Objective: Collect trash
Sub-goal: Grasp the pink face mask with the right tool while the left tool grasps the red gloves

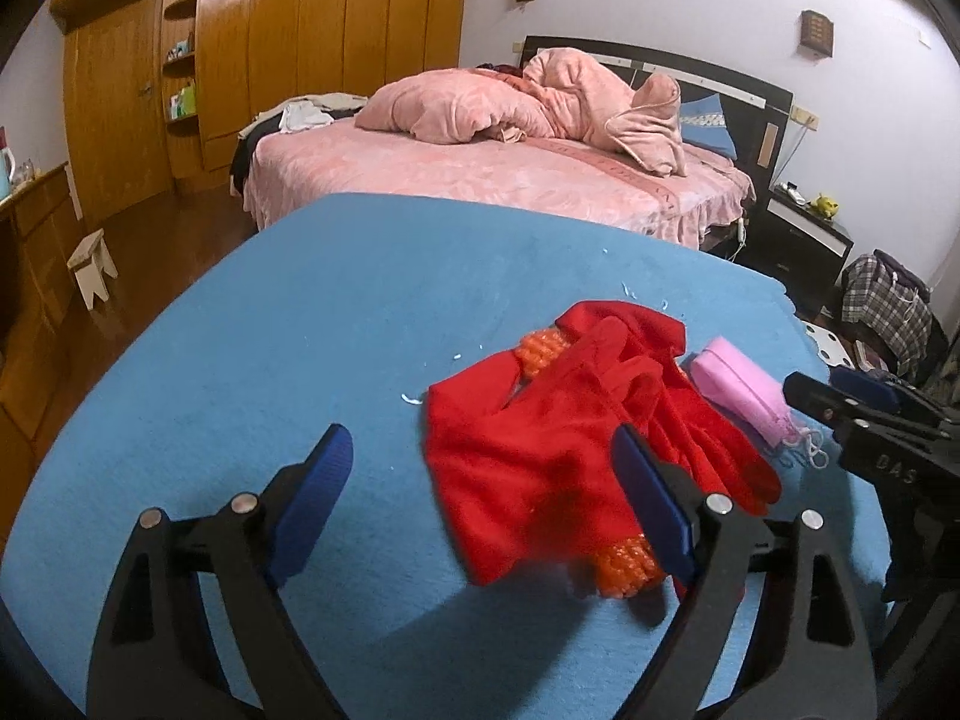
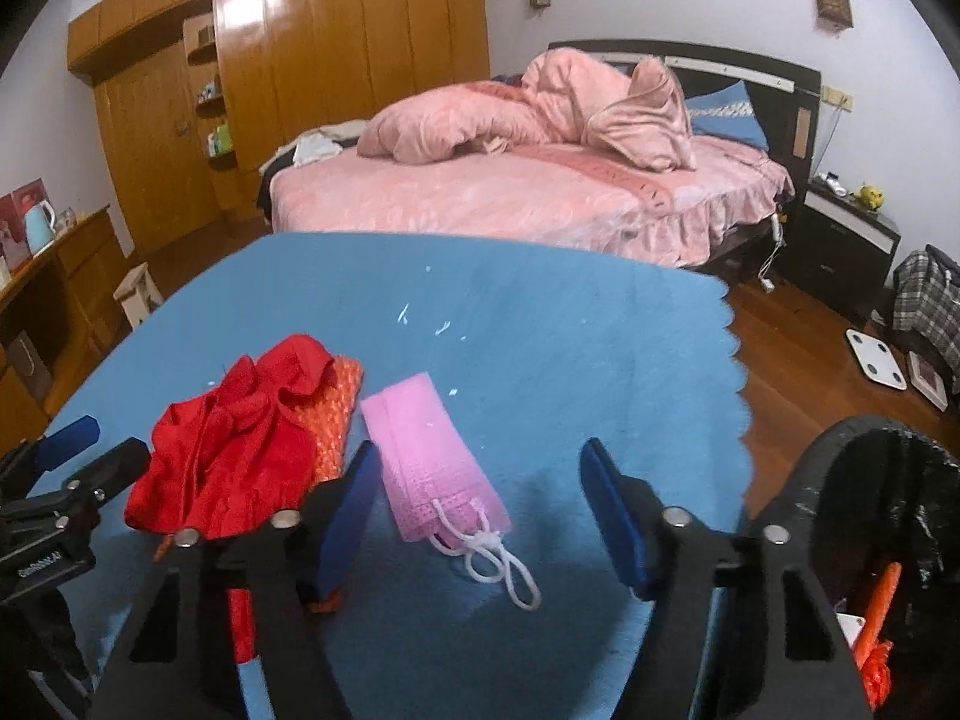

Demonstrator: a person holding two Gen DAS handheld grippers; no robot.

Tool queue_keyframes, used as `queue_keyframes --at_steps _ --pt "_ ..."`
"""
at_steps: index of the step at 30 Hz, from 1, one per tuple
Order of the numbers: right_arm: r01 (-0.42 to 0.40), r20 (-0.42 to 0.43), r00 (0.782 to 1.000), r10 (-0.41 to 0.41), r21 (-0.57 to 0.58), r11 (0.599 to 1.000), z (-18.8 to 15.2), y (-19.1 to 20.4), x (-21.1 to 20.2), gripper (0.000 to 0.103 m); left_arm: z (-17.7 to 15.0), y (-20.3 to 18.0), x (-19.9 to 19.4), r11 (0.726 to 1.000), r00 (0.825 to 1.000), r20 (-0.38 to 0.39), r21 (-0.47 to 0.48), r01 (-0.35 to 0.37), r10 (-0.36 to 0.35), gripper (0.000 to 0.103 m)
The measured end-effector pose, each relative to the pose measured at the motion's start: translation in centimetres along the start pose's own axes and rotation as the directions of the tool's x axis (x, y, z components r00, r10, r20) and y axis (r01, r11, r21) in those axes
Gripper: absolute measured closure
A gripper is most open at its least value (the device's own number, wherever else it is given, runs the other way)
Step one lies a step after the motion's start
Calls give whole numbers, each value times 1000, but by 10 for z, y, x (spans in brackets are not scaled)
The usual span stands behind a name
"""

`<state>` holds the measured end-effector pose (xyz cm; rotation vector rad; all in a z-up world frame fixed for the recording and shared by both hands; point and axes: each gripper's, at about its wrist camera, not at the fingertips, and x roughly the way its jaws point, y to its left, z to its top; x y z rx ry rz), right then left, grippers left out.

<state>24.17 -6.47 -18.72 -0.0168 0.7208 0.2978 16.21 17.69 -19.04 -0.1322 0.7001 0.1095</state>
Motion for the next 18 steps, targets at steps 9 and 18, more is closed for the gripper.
queue_keyframes --at_steps 9,18 --pt "-56 -99 994 53 -25 998 -3 12 24 57 -1 -4 2 1000 1000 -4 4 4 -4 19" --pt "-104 -130 986 101 -19 994 -9 13 26 95 3 -17 3 1000 999 16 1 30 -30 23"
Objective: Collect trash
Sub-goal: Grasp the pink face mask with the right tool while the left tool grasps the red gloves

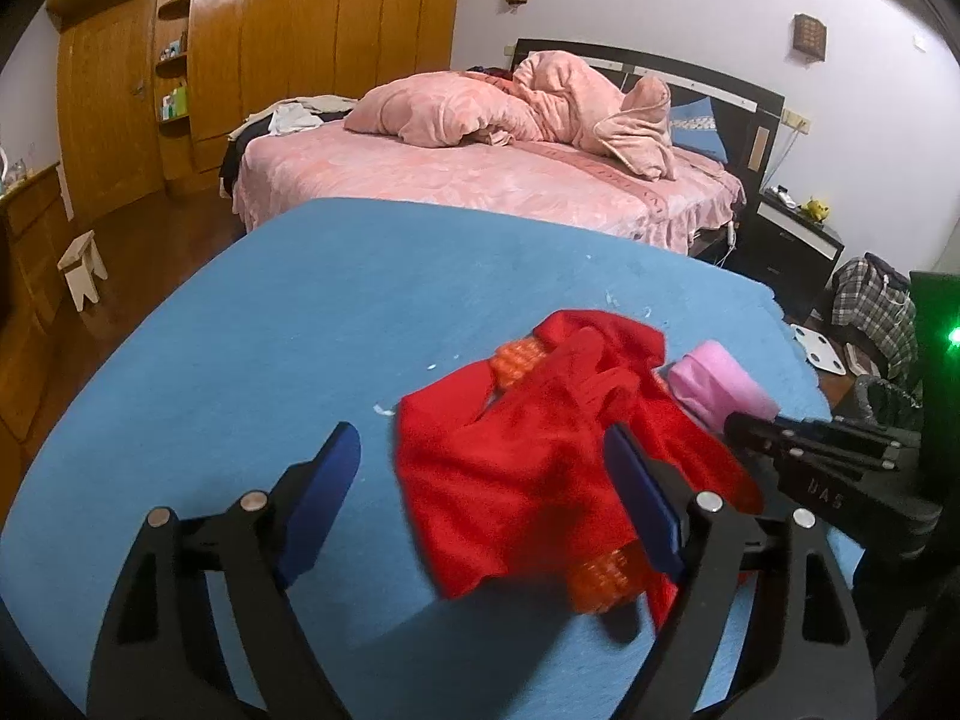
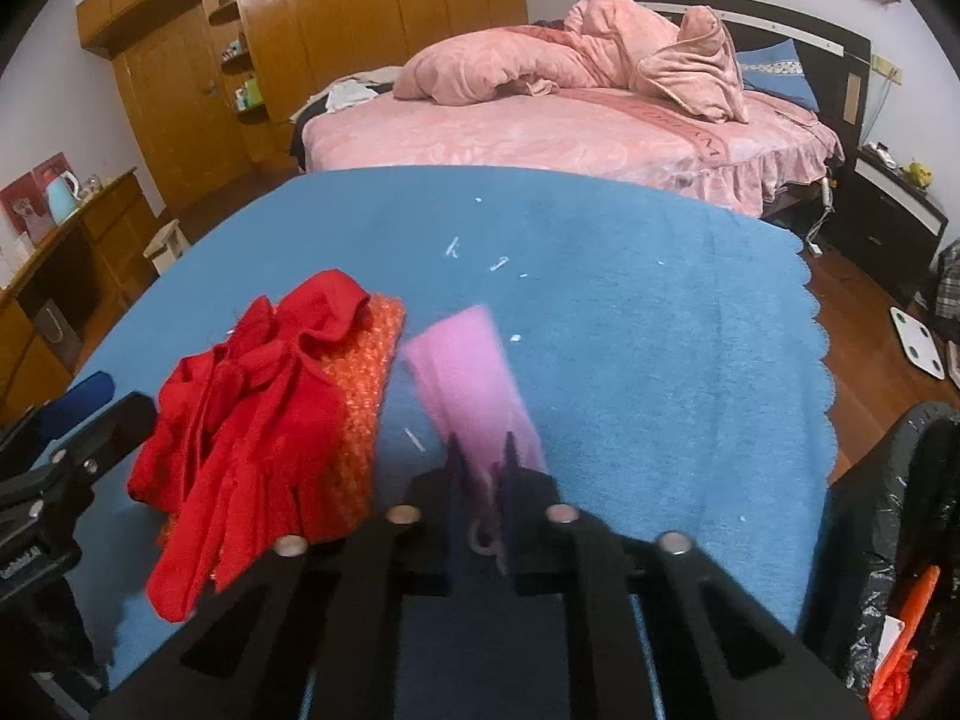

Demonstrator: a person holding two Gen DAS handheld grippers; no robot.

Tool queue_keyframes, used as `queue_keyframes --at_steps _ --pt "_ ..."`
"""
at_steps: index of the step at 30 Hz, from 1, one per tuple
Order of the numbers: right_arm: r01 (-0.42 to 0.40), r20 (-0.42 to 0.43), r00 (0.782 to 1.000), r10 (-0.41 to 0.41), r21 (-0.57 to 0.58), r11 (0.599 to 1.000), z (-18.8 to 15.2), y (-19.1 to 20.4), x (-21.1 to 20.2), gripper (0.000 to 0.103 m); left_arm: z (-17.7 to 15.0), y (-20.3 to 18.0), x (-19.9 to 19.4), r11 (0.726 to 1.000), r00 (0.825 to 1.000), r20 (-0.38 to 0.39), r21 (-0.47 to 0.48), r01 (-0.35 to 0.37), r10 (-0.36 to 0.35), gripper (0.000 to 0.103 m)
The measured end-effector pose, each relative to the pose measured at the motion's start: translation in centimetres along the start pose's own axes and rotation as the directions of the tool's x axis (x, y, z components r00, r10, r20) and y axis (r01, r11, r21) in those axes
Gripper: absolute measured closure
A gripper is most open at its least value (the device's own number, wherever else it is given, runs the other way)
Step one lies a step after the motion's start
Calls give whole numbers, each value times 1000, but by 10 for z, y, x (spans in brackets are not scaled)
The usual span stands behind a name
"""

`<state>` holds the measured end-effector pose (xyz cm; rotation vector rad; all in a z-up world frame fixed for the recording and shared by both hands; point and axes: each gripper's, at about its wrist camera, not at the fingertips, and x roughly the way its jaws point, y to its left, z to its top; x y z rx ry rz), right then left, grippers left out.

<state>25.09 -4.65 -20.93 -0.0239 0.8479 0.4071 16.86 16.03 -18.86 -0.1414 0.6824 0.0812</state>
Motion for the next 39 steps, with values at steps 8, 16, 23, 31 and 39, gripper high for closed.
queue_keyframes --at_steps 8,16,23,31,39 --pt "49 49 997 -52 65 997 1 -16 -15 96 13 -26 13 997 998 15 38 61 -61 32" --pt "62 51 997 -66 86 994 1 -29 -18 96 15 -46 42 992 993 -59 64 106 -102 61" --pt "62 44 997 -66 75 995 -3 -26 -16 96 14 -44 45 990 990 -62 53 127 -124 95" --pt "58 70 996 -63 82 995 -5 -26 -27 96 16 -51 20 988 990 12 67 137 -138 97" --pt "63 57 996 -68 89 994 -3 -30 -24 96 19 -55 33 990 992 -32 59 125 -123 49"
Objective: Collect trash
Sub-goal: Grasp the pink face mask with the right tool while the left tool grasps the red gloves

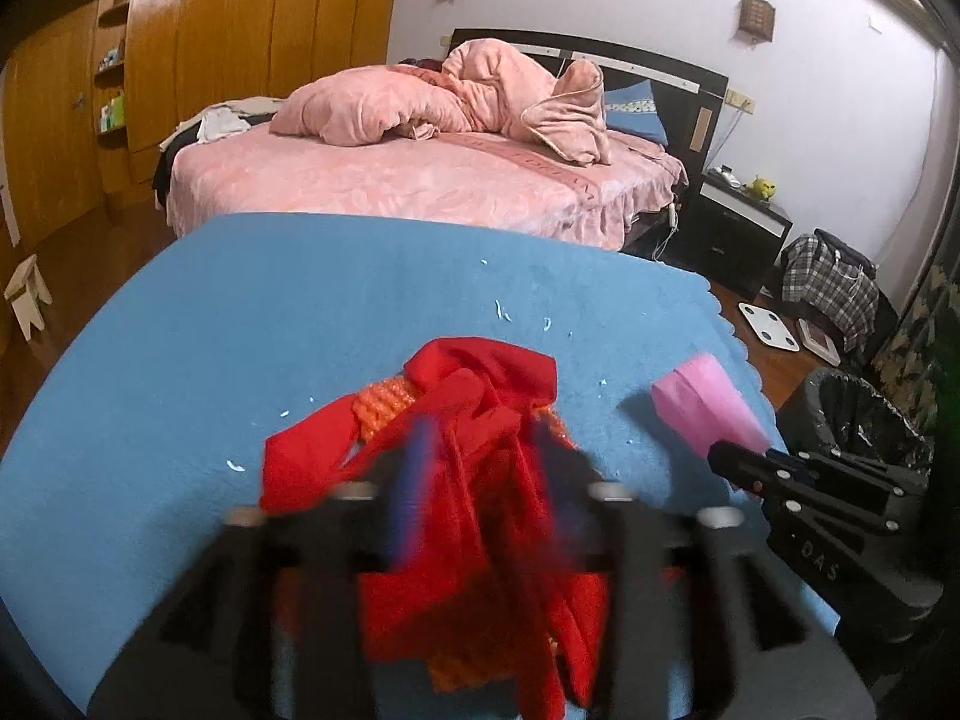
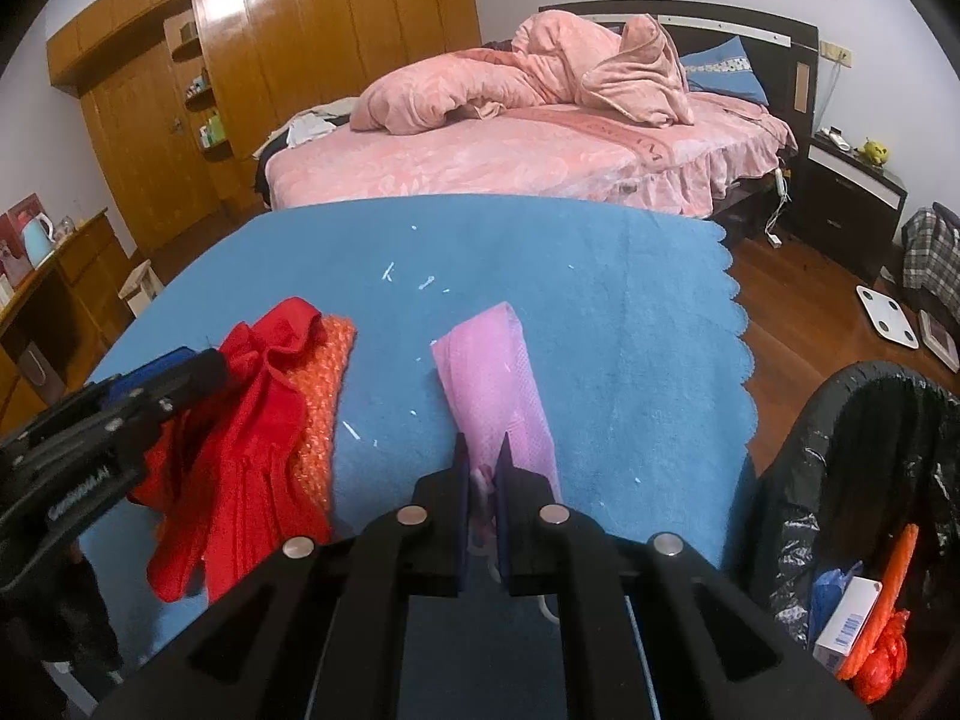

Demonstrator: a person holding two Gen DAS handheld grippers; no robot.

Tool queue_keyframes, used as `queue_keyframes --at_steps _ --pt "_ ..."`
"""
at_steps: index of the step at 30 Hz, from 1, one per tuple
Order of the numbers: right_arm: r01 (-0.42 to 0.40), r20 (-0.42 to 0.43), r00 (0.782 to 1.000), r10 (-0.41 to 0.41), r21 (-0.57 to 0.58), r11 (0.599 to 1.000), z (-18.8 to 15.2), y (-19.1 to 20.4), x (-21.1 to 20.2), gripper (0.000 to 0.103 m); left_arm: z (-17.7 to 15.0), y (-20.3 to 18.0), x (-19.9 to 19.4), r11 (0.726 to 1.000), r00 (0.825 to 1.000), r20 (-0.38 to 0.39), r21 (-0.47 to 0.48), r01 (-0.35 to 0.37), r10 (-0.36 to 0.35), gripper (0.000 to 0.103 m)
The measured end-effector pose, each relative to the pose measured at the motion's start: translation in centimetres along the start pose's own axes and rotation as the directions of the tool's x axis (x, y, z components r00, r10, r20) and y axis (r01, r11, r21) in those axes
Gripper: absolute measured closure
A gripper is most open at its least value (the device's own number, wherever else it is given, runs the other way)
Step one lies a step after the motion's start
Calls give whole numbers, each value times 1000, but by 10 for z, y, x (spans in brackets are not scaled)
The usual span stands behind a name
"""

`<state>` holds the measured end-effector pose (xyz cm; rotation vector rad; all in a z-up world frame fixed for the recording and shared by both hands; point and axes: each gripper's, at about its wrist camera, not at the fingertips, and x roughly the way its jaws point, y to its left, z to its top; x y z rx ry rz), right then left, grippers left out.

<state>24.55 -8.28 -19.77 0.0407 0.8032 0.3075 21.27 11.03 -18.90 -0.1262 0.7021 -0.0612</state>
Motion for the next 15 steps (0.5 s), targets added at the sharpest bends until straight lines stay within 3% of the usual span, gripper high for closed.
queue_keyframes --at_steps 2,5,6,8,11,15 --pt "1 -1 1000 -1 0 1000 0 0 1 96 1 -3 5 1000 1000 -5 13 0 0 43" --pt "0 -3 1000 0 1 1000 1 -1 2 96 -1 -8 17 999 999 -46 39 -1 3 46" --pt "0 -4 1000 0 2 1000 1 -1 2 96 -2 -8 21 999 998 -61 46 -3 5 51" --pt "0 -6 1000 0 3 1000 -1 -2 3 96 -3 -9 28 998 996 -92 55 -10 15 75" --pt "2 -7 1000 -2 7 1000 -1 -2 4 96 -4 -5 25 999 997 -78 35 -6 8 92" --pt "2 8 1000 -3 10 1000 0 -2 -1 96 -3 -4 11 999 1000 -14 30 -14 15 94"
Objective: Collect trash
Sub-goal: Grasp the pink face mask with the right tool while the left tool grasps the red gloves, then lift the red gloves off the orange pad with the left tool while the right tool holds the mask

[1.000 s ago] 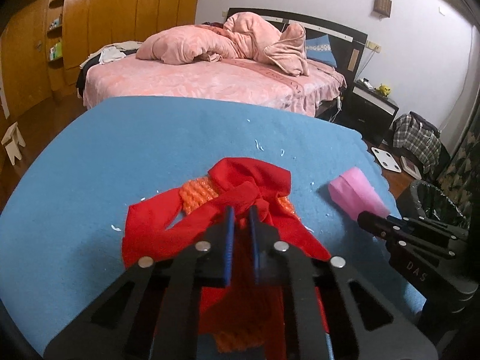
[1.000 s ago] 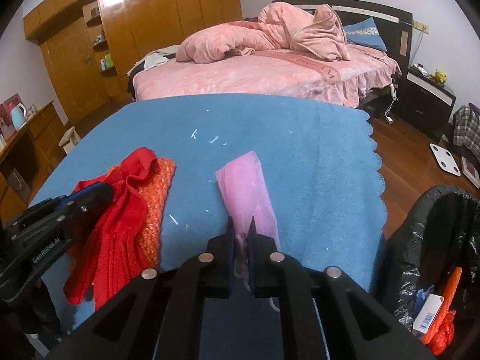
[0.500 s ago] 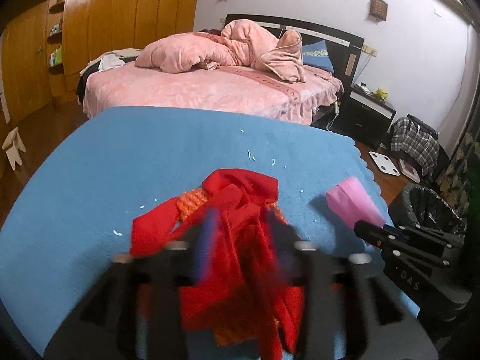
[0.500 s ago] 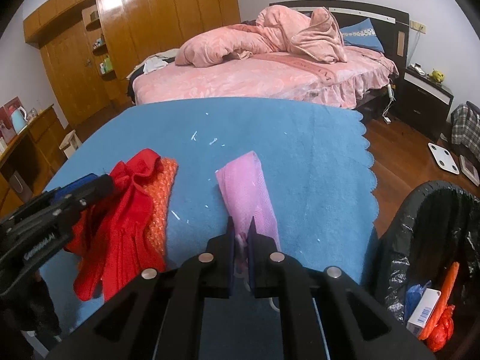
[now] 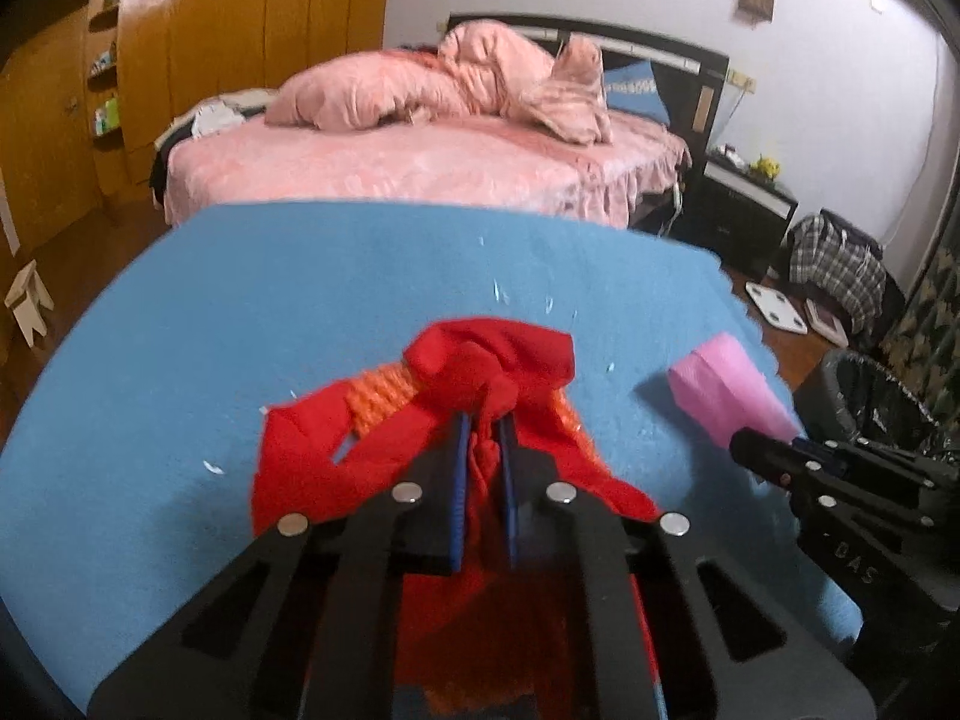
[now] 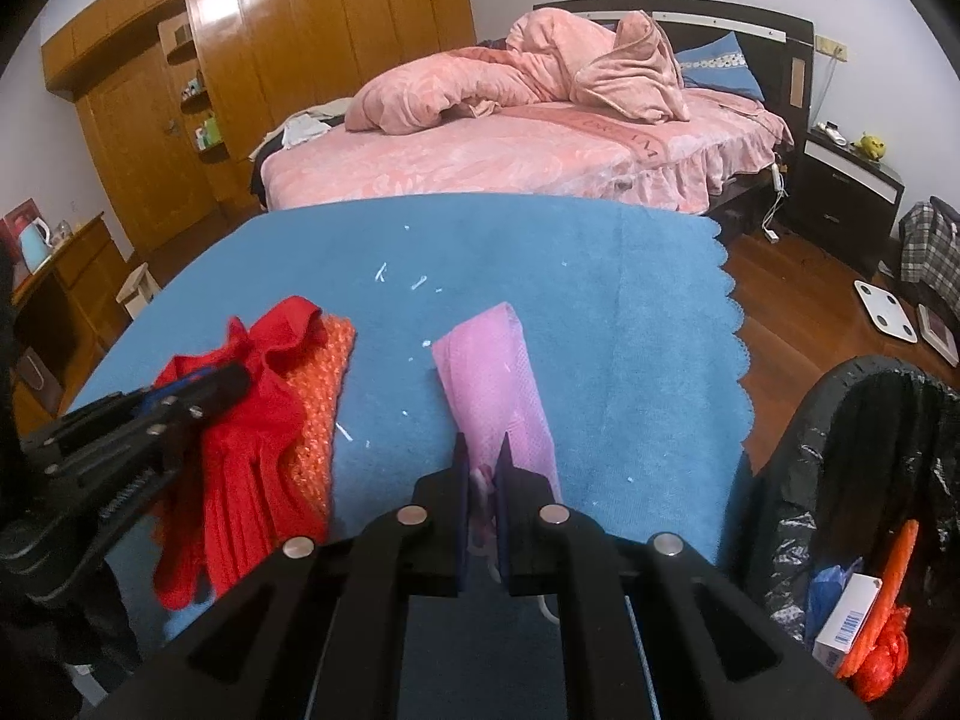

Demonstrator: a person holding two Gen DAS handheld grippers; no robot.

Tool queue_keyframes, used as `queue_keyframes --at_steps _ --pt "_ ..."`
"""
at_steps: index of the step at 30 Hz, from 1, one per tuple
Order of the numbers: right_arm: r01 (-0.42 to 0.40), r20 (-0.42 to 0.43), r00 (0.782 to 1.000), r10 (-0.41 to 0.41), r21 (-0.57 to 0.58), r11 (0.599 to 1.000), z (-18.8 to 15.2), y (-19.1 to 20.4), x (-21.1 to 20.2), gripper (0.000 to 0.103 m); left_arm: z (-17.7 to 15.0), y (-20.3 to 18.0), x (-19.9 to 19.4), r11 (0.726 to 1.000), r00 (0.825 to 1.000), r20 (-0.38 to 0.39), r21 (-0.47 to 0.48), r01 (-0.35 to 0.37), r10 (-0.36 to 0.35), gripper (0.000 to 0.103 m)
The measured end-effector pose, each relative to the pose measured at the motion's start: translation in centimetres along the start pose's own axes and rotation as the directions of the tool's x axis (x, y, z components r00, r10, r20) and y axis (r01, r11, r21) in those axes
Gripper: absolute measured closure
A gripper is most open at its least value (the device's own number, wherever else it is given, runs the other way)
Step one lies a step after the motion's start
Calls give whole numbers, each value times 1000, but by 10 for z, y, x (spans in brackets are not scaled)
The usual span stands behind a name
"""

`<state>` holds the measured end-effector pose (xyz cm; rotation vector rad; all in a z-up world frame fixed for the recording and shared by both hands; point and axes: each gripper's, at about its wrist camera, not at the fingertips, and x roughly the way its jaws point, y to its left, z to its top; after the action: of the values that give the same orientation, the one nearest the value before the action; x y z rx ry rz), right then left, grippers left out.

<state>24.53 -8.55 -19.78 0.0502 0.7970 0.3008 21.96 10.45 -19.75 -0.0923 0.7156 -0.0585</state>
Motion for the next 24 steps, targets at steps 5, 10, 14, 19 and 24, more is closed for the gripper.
queue_keyframes --at_steps 5,10,14,19,24 --pt "-5 34 999 4 9 1000 3 -3 -14 96 10 -3 -32 1000 996 91 -21 15 -13 94" --pt "-11 62 998 10 11 1000 8 -3 -30 96 15 -8 -48 1000 993 115 -18 26 -24 94" --pt "-13 81 997 12 16 1000 11 -5 -42 96 16 -15 -58 999 992 125 -14 34 -32 94" --pt "-16 105 994 14 18 1000 13 -7 -61 96 15 -29 -79 998 984 169 13 56 -58 95" --pt "-13 119 993 11 14 1000 13 -11 -75 96 12 -46 -92 996 979 185 45 83 -90 95"
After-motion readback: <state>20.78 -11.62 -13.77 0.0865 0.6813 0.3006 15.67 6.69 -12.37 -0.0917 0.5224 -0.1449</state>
